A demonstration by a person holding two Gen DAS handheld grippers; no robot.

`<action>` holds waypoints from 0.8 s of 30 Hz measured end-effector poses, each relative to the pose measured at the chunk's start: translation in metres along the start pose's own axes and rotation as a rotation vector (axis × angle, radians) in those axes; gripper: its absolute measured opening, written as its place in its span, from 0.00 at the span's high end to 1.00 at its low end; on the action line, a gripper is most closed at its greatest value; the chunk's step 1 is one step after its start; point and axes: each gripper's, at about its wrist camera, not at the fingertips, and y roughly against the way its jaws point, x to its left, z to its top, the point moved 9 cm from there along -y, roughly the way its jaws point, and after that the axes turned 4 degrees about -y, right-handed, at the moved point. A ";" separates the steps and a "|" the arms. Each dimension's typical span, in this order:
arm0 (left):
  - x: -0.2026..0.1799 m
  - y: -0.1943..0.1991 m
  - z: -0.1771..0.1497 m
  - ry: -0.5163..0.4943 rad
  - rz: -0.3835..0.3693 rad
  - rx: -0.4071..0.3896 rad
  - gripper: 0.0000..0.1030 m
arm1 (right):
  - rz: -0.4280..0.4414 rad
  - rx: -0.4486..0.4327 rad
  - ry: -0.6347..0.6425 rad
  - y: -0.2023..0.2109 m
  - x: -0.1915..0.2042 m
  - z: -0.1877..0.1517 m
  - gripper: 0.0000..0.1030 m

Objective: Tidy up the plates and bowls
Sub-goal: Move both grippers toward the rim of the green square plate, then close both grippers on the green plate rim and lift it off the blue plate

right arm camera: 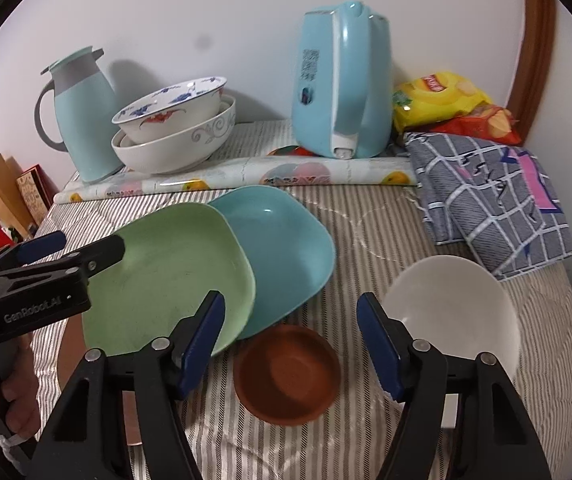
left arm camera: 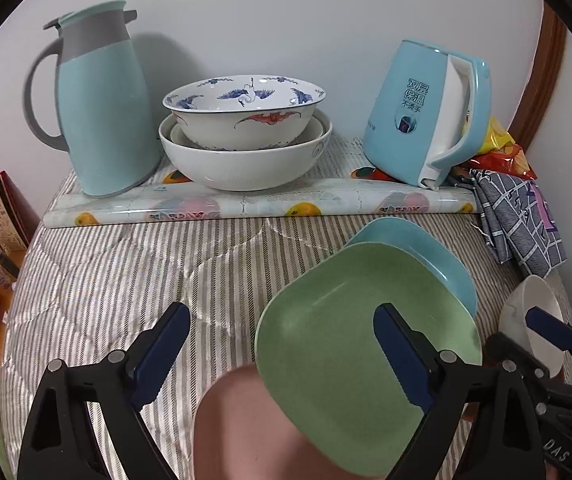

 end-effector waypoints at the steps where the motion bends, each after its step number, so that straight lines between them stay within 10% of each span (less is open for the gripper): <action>1: 0.000 -0.002 0.001 -0.002 -0.002 0.002 0.11 | 0.001 0.006 0.007 -0.004 0.001 0.000 0.34; 15: 0.001 -0.033 0.004 -0.009 -0.012 0.047 0.30 | 0.014 0.064 0.031 -0.034 0.007 -0.003 0.42; 24: -0.008 -0.041 -0.006 -0.010 -0.076 0.091 0.76 | 0.027 0.081 0.042 -0.043 0.013 -0.005 0.88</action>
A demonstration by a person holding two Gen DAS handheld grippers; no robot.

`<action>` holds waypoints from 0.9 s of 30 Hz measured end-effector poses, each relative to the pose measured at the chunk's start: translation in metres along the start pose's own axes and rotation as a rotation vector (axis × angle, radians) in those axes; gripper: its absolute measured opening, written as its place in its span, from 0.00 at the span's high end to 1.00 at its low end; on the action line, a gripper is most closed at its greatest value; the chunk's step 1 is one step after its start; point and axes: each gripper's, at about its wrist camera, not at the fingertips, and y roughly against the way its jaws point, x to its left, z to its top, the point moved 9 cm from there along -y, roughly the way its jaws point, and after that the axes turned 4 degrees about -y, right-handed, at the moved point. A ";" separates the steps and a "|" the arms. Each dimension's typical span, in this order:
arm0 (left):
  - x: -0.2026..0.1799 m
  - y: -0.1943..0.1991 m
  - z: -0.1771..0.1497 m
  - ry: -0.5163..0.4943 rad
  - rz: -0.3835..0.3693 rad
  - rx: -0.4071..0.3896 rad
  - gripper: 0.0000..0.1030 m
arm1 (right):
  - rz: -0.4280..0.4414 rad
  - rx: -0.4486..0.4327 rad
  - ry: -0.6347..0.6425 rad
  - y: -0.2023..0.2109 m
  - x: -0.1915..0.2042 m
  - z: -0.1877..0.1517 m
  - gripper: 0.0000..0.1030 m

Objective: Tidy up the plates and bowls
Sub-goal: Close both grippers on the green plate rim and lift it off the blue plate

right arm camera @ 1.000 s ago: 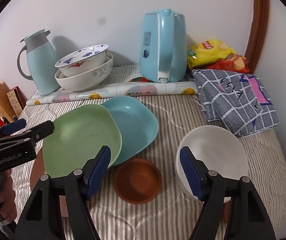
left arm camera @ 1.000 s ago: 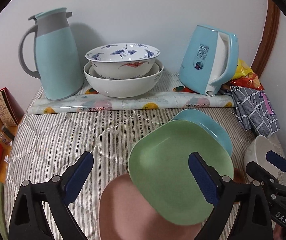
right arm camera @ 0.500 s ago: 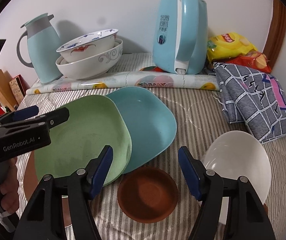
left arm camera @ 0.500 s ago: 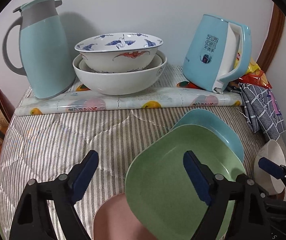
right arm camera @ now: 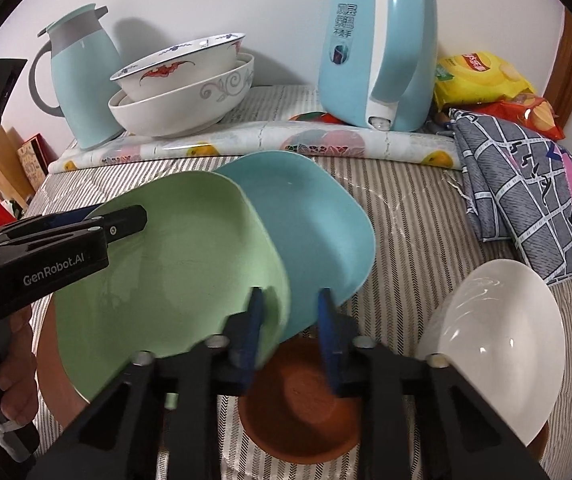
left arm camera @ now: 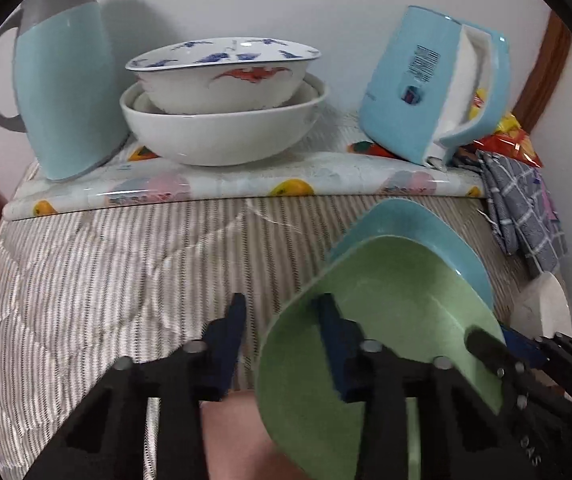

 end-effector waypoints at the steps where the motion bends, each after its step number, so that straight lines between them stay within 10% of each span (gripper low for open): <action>1: -0.001 0.001 0.000 -0.003 0.003 0.000 0.76 | 0.002 -0.001 -0.001 0.000 0.001 0.000 0.90; 27: -0.004 0.086 -0.015 0.021 0.003 -0.115 0.80 | -0.030 -0.109 0.002 0.077 0.016 -0.012 0.93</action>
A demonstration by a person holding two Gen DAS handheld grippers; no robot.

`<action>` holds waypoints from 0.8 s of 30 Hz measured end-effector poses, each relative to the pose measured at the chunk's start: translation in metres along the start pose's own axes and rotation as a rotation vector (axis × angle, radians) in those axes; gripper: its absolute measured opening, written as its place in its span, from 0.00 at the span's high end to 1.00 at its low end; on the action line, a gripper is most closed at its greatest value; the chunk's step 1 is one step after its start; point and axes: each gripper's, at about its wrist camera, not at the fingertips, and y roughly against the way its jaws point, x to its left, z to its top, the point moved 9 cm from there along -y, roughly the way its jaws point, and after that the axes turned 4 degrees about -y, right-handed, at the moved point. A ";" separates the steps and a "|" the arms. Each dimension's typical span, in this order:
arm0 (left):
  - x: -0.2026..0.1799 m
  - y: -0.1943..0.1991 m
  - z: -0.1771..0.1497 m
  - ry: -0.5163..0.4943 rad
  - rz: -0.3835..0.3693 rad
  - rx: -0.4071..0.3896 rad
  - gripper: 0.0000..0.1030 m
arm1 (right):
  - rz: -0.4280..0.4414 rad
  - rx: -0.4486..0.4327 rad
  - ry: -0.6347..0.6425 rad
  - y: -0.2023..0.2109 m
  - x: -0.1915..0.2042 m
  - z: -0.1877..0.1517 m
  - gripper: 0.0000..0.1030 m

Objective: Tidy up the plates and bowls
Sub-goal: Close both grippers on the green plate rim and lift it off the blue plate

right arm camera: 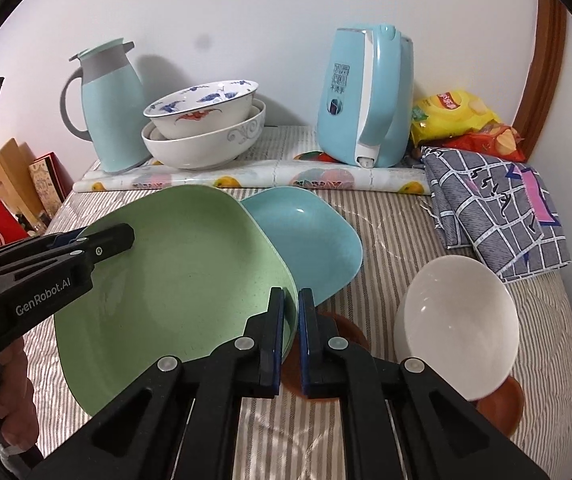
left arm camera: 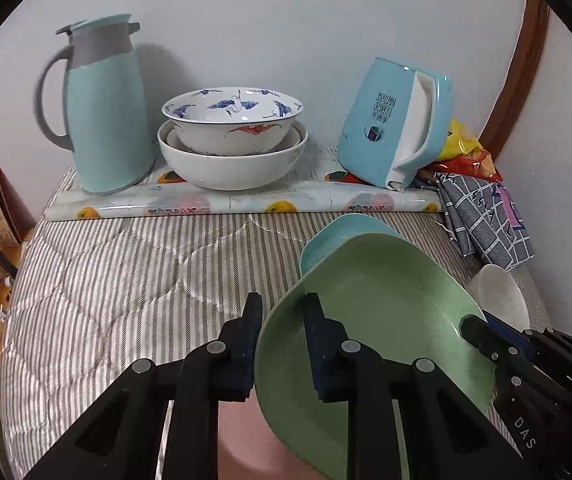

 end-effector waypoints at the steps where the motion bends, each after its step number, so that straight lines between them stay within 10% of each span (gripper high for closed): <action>1: 0.000 0.004 -0.001 0.002 0.000 -0.004 0.80 | -0.001 -0.004 0.001 0.004 0.001 -0.001 0.93; 24: 0.016 0.052 -0.025 0.069 0.055 -0.049 0.80 | 0.046 -0.037 0.059 0.039 0.026 -0.015 0.93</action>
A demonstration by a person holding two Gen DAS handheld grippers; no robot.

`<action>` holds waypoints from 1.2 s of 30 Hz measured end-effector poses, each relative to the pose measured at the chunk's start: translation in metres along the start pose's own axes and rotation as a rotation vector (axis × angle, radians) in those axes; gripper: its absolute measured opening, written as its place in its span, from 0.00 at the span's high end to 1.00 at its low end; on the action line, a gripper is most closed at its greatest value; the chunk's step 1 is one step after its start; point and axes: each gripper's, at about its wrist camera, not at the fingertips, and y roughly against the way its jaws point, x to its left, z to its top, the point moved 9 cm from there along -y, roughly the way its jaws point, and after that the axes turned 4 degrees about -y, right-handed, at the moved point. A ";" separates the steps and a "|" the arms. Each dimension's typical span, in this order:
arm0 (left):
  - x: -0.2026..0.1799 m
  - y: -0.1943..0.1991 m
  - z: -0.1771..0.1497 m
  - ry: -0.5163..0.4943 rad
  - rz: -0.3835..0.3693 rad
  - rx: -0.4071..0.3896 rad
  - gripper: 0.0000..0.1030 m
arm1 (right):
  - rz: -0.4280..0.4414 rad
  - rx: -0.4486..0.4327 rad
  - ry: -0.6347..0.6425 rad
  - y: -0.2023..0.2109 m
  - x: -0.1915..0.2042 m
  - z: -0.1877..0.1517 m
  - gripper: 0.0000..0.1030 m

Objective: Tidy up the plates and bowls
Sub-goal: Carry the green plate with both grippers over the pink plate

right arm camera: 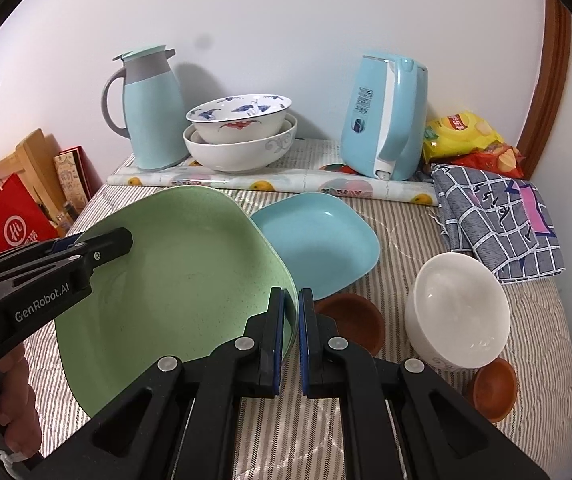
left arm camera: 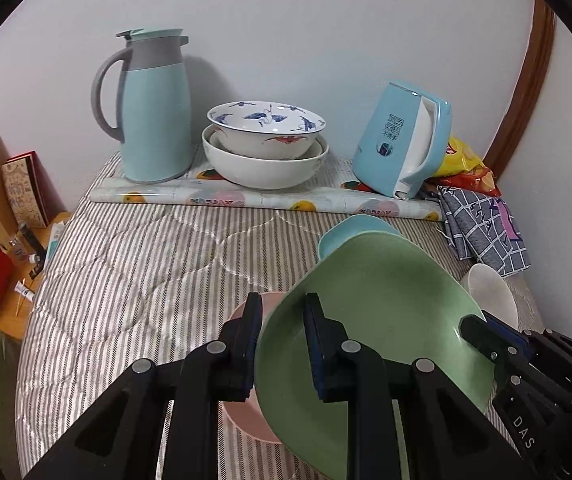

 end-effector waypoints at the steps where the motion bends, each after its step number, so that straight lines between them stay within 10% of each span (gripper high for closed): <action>1: 0.001 0.000 -0.001 0.003 0.002 0.001 0.80 | 0.002 0.002 0.003 0.000 0.001 -0.001 0.93; 36: 0.029 -0.037 -0.049 0.089 0.046 0.113 0.80 | 0.038 0.113 0.062 -0.049 0.020 -0.033 0.93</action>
